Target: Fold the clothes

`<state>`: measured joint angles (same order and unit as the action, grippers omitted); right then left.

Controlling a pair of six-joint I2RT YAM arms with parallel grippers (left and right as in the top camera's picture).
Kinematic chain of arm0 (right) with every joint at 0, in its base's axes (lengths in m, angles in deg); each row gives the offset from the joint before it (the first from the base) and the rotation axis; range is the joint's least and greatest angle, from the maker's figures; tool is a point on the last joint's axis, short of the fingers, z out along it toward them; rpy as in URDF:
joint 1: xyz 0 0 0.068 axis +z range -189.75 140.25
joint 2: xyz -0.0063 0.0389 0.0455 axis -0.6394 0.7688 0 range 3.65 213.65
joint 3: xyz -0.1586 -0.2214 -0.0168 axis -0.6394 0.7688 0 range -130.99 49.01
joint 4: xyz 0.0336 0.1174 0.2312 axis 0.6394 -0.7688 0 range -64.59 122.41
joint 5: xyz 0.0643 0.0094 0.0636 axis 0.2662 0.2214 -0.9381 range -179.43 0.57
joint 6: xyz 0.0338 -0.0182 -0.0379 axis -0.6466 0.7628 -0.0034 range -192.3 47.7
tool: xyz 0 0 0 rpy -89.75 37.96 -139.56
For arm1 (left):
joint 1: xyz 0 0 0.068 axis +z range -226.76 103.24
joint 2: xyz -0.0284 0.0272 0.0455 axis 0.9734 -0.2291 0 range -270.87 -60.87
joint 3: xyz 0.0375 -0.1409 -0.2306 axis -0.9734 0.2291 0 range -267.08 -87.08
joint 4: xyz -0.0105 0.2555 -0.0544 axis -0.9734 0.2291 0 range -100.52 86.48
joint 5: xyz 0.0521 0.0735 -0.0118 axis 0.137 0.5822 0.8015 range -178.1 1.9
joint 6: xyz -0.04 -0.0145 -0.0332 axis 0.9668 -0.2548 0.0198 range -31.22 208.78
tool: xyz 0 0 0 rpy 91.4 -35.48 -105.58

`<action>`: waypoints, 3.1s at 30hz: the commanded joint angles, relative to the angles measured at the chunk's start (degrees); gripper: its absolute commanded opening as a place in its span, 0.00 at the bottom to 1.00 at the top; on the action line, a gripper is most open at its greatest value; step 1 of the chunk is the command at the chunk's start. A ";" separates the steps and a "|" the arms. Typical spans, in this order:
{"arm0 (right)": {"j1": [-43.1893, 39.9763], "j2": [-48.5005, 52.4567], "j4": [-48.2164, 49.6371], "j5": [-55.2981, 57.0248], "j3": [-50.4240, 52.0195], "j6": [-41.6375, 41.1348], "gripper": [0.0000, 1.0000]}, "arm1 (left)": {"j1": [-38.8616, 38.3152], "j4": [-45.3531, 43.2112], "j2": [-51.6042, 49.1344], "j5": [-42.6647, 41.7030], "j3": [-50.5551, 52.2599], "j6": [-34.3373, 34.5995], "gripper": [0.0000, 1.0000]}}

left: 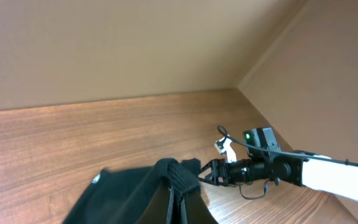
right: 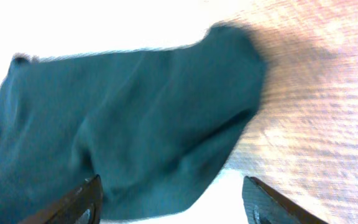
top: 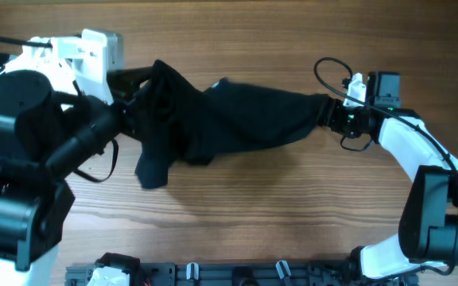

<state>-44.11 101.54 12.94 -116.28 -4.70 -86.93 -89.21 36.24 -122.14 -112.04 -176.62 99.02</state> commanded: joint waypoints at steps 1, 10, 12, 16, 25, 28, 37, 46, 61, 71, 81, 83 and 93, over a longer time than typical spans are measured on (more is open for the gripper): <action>2.23 2.86 1.90 1.62 0.22 -2.05 0.79 | -0.09 -2.62 -1.90 -1.11 -0.50 0.72 0.04; 6.93 9.57 3.93 0.09 0.00 -1.92 0.22 | -0.09 -3.76 -2.71 2.67 -0.50 0.72 0.04; 6.43 7.87 1.99 -1.55 -0.92 -1.99 0.04 | -0.09 -3.39 -2.71 5.42 -0.50 0.72 0.04; 3.91 1.40 -9.14 -1.22 -5.90 -1.92 0.04 | -0.09 -2.38 -2.78 12.22 -0.50 0.68 0.04; -8.44 -10.10 -10.99 4.59 -21.66 -5.01 0.04 | -0.09 1.77 -6.78 23.56 -0.48 0.50 0.04; -10.60 -9.53 -3.43 4.66 -21.97 -5.90 0.65 | -0.15 2.69 -9.27 23.34 -0.48 0.52 0.04; -7.45 -2.01 -23.47 2.80 -21.64 -2.54 0.87 | -3.54 6.62 -17.44 23.41 -0.48 0.46 0.04; 5.29 6.21 -32.04 1.77 -16.72 5.22 0.70 | -4.44 4.02 -18.60 23.45 -0.48 -1.01 0.04; 13.42 15.58 -23.52 0.90 -12.79 -0.02 0.29 | -4.44 3.87 -18.60 23.43 -0.48 -1.01 0.06; 2.14 -5.97 -34.40 3.52 -20.09 2.45 0.04 | -4.44 3.85 -17.11 31.08 -0.48 -1.05 0.04; -17.42 -27.08 -37.27 2.84 -33.97 -2.69 0.04 | -4.44 2.91 -10.01 34.12 -0.50 -1.05 0.04; -18.86 -30.03 -38.01 2.84 -36.76 -2.95 0.04 | -4.44 2.84 -7.34 34.12 -0.50 -1.05 0.04; -19.12 -39.76 -44.39 1.99 -45.07 -8.33 0.04 | -4.44 1.14 8.35 36.68 -0.50 -3.85 0.04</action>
<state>-62.84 63.92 -30.81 -113.42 -48.13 -92.49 -93.64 38.71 -119.48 -79.08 -176.59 96.59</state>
